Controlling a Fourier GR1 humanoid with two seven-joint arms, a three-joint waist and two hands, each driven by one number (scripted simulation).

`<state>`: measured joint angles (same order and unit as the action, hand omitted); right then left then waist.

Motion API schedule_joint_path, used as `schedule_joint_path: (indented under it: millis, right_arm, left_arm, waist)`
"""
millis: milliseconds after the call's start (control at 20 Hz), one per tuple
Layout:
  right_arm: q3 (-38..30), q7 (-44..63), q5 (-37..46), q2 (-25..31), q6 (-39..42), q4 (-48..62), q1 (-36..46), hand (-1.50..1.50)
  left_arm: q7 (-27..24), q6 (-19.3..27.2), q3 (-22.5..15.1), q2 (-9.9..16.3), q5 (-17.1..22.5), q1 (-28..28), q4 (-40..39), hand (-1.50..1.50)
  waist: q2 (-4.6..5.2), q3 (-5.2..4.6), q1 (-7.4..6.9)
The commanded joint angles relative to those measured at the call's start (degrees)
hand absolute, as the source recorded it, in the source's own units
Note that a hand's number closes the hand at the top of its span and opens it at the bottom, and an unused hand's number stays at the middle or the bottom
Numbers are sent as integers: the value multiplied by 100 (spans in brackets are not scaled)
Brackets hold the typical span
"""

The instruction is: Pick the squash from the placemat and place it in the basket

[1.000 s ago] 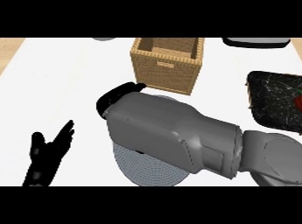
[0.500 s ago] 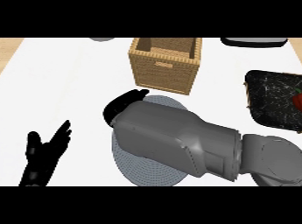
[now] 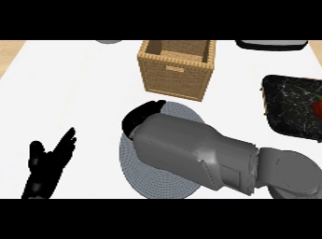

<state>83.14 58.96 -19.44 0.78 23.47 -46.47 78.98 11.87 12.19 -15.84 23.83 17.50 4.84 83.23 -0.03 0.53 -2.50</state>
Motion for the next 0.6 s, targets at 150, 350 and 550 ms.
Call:
schedule_joint_path:
  millis: [150,350,550]
  right_arm:
    - [224,927,-61,-74,322,4,-319,-150]
    - [177,930,-15,-73,190,-77,-373,-150]
    - [38,989,53,-73,233,-255,-384,-150]
  left_arm:
    - [181,-84,-8,5,-13,130,-114,0]
    - [-16,-252,112,-77,-16,-103,-585,0]
    - [-264,-298,258,-83,81,342,-450,0]
  waist:
    - [28,-63,-10]
    - [33,-66,53]
    - [-7,-62,117]
